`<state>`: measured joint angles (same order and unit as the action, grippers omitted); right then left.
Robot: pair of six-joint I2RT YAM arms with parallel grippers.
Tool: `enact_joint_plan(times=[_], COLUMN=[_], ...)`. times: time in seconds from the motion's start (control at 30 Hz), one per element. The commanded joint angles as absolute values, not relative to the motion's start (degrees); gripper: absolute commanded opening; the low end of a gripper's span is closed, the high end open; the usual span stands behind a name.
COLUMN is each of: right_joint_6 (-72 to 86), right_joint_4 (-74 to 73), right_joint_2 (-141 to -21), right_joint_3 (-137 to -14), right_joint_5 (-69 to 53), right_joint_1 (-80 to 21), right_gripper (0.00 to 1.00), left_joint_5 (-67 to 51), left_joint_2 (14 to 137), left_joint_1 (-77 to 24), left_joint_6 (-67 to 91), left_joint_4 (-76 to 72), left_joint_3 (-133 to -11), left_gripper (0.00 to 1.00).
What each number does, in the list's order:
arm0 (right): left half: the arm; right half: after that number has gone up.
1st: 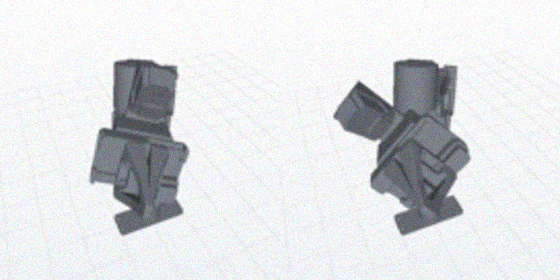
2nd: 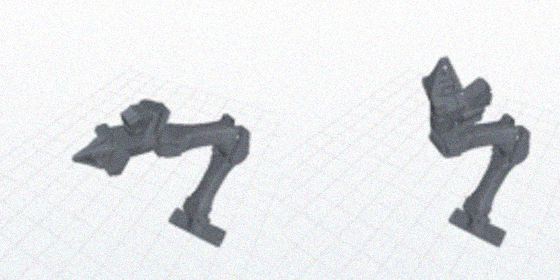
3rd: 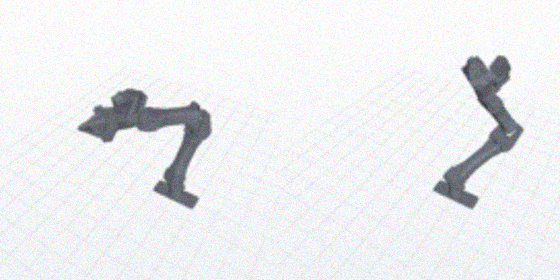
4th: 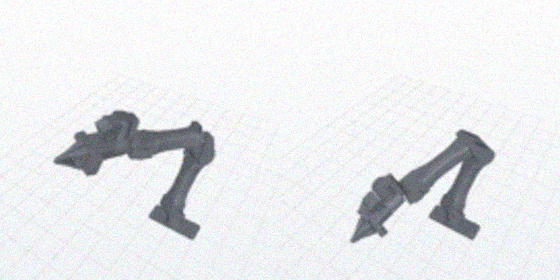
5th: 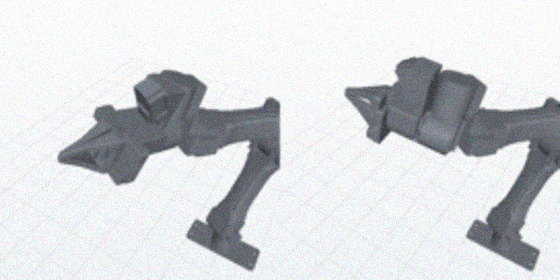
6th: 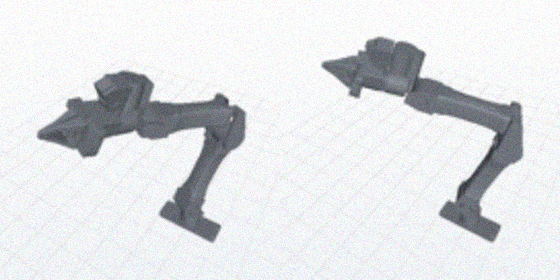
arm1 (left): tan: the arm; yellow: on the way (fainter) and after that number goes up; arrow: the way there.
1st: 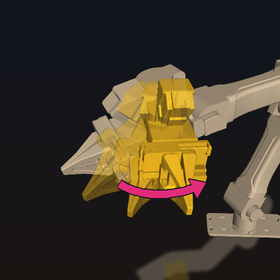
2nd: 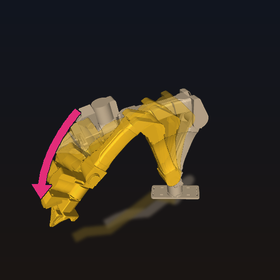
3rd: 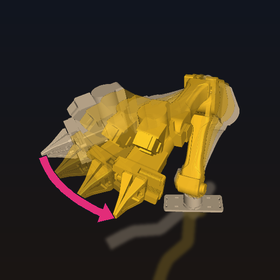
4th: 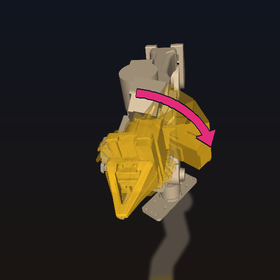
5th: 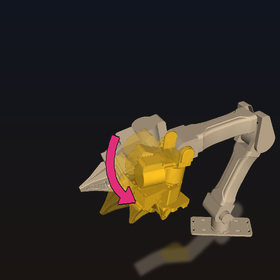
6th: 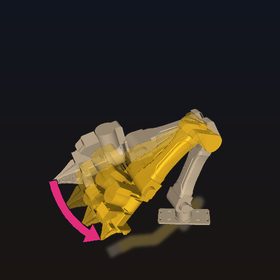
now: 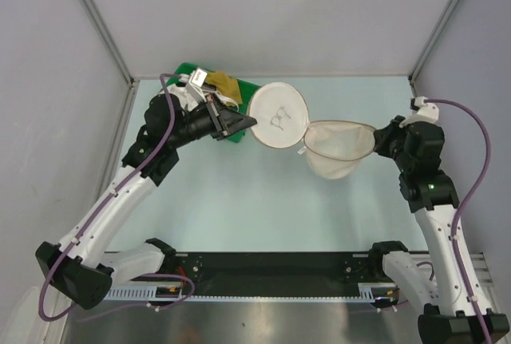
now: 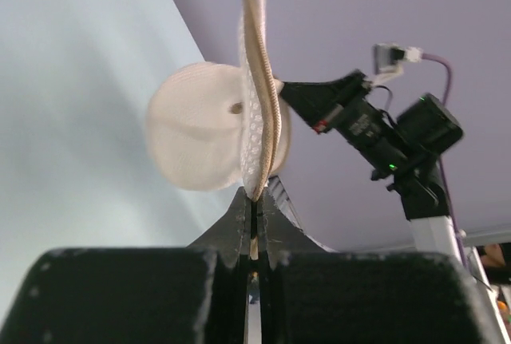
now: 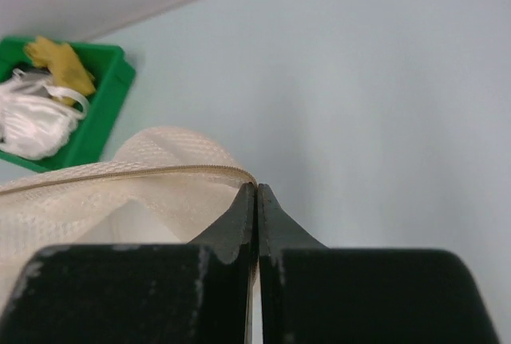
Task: Place the bra in the laundry bag and zip it closed
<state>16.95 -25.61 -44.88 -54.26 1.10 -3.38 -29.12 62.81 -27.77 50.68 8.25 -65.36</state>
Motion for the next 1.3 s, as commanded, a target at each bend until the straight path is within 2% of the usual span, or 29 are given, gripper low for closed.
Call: enact_joint_plan(times=[0.0, 0.07, 0.1, 0.17, 0.27, 0.37, 0.57, 0.77, 0.9, 1.1, 1.2, 1.23, 1.27], right_joint_6=[19.86, 19.34, 19.25, 19.77, 20.56, 19.25, 18.01, 20.65, 22.67, 24.78, 25.4, 25.57, 25.58], right_joint_4=[-25.97, -24.86, -27.31, -29.1, -23.65, -27.23, -30.14, -29.71, -29.79, -31.46, -32.69, -32.87, -33.22], right_joint_2=[-40.3, -42.17, -48.63, -53.06, -60.62, -69.25, -60.58, -59.33, -59.32, -57.31, -55.21, -54.76, -54.49], right_joint_3=[-52.05, -52.63, -54.13, -52.93, -48.79, -56.46, -61.44, -49.58, -45.8, -42.37, -42.1, -42.36, -43.41], right_joint_5=[5.7, 5.81, 4.58, 5.01, 3.44, 4.03, 7.91, 0.54, 1.31, 3.6, 4.66, 4.4, 4.05], right_joint_1=[-10.17, -11.25, -11.08, -11.07, -10.81, -11.33, -13.89, -4.14, -0.71, 3.6, 3.96, 3.96, 3.96], right_gripper=[0.0, 0.0, 0.0, 0.0, 0.0, 0.0, 0.0, 0.0, 0.0, 0.05, 0.08, 0.12, 0.23], left_joint_5=[-33.66, -31.48, -29.03, -27.95, -30.31, -32.08, -31.37, -39.96, -41.66, -43.59, -42.55, -41.67, -40.18], left_joint_2=[65.21, 65.13, 65.56, 67.4, 76.7, 84.11, 79.37, 85.68, 87.45, 90.09, 89.65, 88.87, 88.25], left_joint_1=[-30.05, -31.72, -31.82, -31.56, -32.17, -32.34, -33.13, -32.08, -32.08, -32.17, -31.91, -31.82, -31.64], left_joint_6=[54.58, 52.74, 50.82, 49.49, 48.08, 46.32, 45.09, 50.95, 54.66, 55.73, 53.62, 51.09, 49.24], left_joint_4=[4.75, 7.19, 7.99, 8.7, 7.65, 9.84, 10.11, 1.87, -7.18, -10.37, -8.89, -7.4, -3.55], left_joint_3=[-65.73, -68.72, -69.6, -70.14, -69.52, -72.33, -79.01, -70.85, -65.75, -63.99, -62.49, -62.4, -62.75], left_gripper=[0.0, 0.0, 0.0, 0.0, 0.0, 0.0, 0.0, 0.0, 0.0, 0.0, 0.09, 0.26, 0.34])
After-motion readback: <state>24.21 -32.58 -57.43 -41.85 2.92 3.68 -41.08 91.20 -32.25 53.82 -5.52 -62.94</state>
